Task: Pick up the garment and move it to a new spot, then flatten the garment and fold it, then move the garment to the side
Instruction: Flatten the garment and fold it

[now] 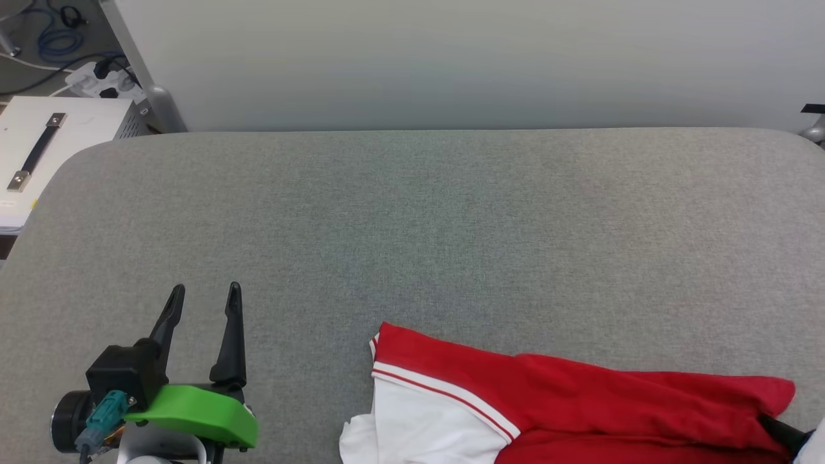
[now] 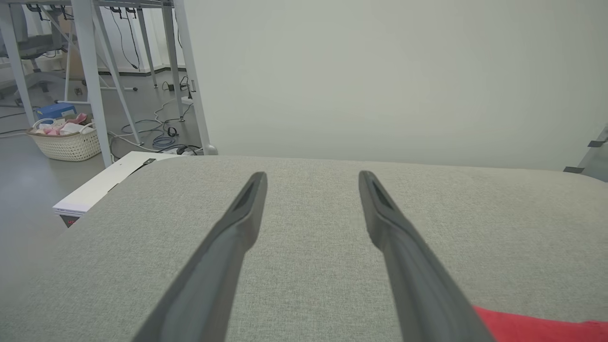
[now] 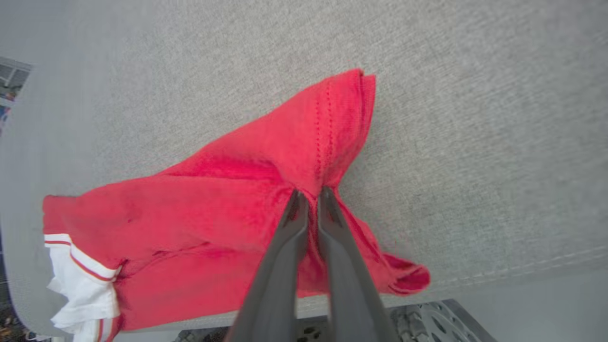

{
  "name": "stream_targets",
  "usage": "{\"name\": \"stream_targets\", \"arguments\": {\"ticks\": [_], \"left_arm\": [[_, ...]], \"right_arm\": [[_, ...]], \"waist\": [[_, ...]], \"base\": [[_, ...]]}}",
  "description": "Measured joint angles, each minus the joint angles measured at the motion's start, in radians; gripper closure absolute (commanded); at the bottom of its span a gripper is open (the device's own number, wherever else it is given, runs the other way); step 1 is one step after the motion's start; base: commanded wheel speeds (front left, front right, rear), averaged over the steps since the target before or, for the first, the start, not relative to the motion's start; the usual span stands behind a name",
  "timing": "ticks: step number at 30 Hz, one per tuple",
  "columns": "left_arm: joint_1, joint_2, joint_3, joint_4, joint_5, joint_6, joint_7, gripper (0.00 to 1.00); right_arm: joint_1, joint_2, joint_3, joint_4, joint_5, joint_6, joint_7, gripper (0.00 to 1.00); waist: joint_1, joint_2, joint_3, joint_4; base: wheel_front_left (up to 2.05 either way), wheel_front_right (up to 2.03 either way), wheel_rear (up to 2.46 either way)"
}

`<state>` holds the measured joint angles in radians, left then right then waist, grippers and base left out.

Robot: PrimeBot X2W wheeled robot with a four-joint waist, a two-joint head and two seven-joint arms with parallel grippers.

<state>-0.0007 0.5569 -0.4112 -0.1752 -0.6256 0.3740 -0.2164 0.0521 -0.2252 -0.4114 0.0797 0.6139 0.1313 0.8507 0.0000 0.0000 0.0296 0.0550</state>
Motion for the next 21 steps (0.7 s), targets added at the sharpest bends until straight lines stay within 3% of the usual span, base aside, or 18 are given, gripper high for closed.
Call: {"name": "stream_targets", "arguments": {"ticks": [1,2,5,10,17,21], "left_arm": [[0.0,0.0,0.0,0.0,0.0,0.0,0.0,0.0],[0.0,0.0,-0.008,0.0,0.0,0.0,0.0,0.0],[0.0,0.001,-0.009,-0.002,0.001,0.0,0.002,0.0],[-0.002,0.002,-0.013,-0.007,0.003,0.0,0.006,0.0],[-0.029,0.001,-0.023,-0.017,0.01,-0.001,0.008,0.0],[-0.048,-0.006,-0.029,-0.018,0.018,-0.005,0.007,0.0]], "right_arm": [[-0.011,0.032,-0.021,0.0,0.05,0.0,0.027,1.0],[-0.056,0.166,-0.118,0.063,0.529,0.0,0.298,1.0],[-0.056,0.168,-0.057,0.132,0.704,0.0,0.294,1.0],[-0.056,0.169,0.106,0.16,0.903,0.0,0.223,1.0],[-0.058,0.171,0.336,0.129,1.013,0.0,0.113,1.0],[-0.081,0.172,0.47,0.109,1.015,-0.001,0.063,1.0]], "waist": [[0.0,0.0,-0.003,-0.001],[0.0,0.0,-0.024,0.011],[0.0,0.0,-0.025,0.023],[0.0,0.0,-0.016,0.044],[0.0,0.0,0.016,0.081],[0.0,0.0,0.046,0.101]], "base": [[0.0,0.0,0.0],[0.0,0.0,0.0],[0.0,0.0,0.0],[0.0,0.0,0.0],[0.0,0.0,0.0],[0.0,0.0,0.0]]}}
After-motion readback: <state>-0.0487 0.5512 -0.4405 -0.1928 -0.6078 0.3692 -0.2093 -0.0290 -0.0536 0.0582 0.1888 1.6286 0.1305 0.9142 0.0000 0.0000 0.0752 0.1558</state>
